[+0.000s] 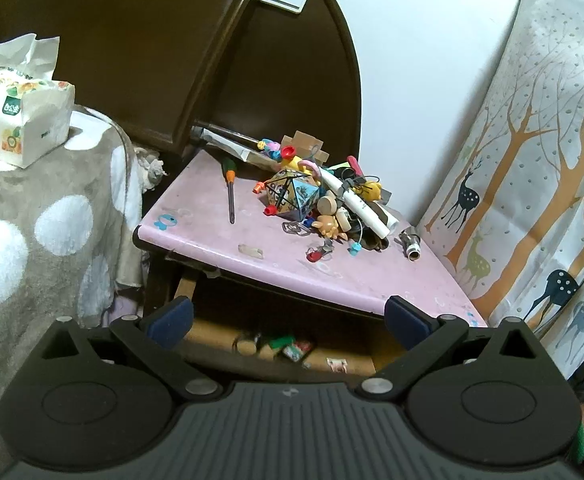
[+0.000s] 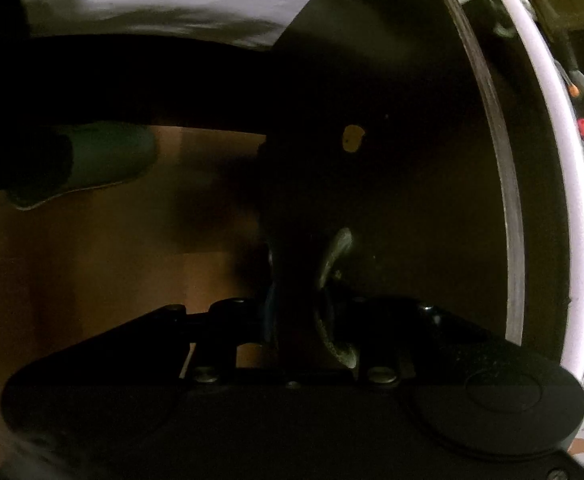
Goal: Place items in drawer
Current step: 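Grasp the upper drawer handle with the right tool and pull it open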
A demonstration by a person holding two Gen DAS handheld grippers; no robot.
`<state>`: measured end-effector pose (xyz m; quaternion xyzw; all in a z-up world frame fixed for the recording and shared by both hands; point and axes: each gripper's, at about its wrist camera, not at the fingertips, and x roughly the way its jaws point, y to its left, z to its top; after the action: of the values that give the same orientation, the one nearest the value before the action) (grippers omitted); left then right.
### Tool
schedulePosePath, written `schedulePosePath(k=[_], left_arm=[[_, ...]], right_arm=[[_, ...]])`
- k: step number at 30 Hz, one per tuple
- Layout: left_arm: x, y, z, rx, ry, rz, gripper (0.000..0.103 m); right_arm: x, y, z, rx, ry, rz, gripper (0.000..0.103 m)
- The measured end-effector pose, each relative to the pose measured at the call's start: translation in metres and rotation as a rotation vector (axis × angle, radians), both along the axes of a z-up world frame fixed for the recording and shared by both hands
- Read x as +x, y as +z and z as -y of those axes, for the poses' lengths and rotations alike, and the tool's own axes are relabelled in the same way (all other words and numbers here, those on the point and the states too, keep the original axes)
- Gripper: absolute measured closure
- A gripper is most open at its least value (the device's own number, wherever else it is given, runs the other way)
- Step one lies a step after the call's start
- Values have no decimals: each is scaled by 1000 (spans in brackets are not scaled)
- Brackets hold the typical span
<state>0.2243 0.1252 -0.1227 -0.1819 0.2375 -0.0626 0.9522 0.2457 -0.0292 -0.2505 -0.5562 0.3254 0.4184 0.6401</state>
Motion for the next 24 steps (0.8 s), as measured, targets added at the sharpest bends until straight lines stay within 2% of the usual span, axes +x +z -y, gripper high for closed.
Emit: schedulePosePath(k=[6, 14, 24], left_arm=[[-2, 0, -1, -2, 10, 1, 0], [-5, 1, 2, 15, 7, 6, 0], [-5, -2, 9, 44, -2, -5, 0]], right_arm=[[-43, -3, 4, 18, 10, 8, 80], [-81, -4, 0, 27, 8, 12, 80], [-122, -20, -1, 57, 0, 49, 80]])
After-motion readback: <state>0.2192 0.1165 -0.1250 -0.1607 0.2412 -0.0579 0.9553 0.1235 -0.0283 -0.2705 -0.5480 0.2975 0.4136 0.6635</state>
